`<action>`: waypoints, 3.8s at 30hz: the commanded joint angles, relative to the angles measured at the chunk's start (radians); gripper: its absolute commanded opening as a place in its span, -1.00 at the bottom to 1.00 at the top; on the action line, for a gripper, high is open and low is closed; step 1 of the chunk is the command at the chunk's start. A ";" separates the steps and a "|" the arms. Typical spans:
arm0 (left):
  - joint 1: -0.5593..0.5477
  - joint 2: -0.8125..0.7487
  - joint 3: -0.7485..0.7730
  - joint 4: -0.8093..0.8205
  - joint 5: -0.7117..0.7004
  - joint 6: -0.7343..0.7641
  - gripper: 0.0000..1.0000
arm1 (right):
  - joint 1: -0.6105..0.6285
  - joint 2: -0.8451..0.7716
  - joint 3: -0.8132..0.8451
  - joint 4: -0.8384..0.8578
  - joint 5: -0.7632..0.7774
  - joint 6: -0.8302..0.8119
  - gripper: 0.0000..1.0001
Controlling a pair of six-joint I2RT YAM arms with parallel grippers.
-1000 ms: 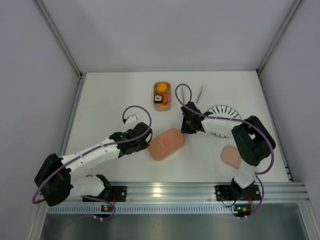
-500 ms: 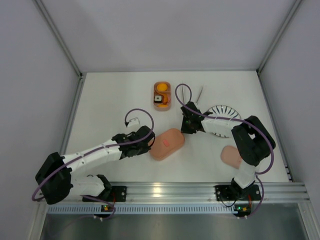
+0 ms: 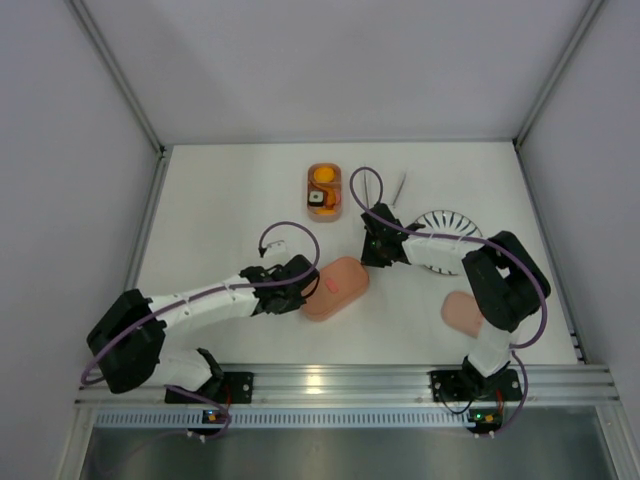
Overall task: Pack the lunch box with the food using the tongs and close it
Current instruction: Close the box lid on the packing box.
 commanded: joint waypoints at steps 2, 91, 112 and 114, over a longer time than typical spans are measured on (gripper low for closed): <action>-0.005 0.045 0.055 0.029 -0.006 0.012 -1.00 | -0.005 0.027 0.002 0.024 -0.016 0.004 -0.72; 0.018 0.323 0.222 0.072 0.028 0.145 -0.81 | 0.126 -0.443 -0.060 -0.016 -0.157 0.048 -0.72; 0.018 0.281 0.208 0.058 0.019 0.138 -0.80 | 0.262 -0.153 -0.238 0.244 -0.116 0.216 -0.77; 0.018 0.280 0.207 0.057 0.019 0.138 -0.80 | 0.262 -0.173 -0.231 0.230 -0.106 0.213 -0.77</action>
